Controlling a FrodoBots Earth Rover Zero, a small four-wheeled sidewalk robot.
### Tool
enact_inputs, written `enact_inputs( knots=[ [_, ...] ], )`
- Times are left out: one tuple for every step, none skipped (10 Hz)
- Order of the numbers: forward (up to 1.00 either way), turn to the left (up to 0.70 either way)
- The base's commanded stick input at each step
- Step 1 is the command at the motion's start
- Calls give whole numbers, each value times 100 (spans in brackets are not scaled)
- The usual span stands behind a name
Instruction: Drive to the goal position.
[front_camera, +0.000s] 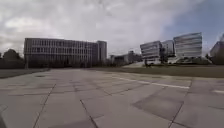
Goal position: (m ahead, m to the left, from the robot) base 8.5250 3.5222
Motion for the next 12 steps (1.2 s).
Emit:
enact_inputs(
  knots=[
    [70, 0],
    [70, 0],
    [70, 0],
    [70, 0],
    [70, 0],
    [70, 0],
    [70, 0],
    [70, 0],
    [70, 0],
    [70, 0],
    [70, 0],
    [70, 0]
  ],
)
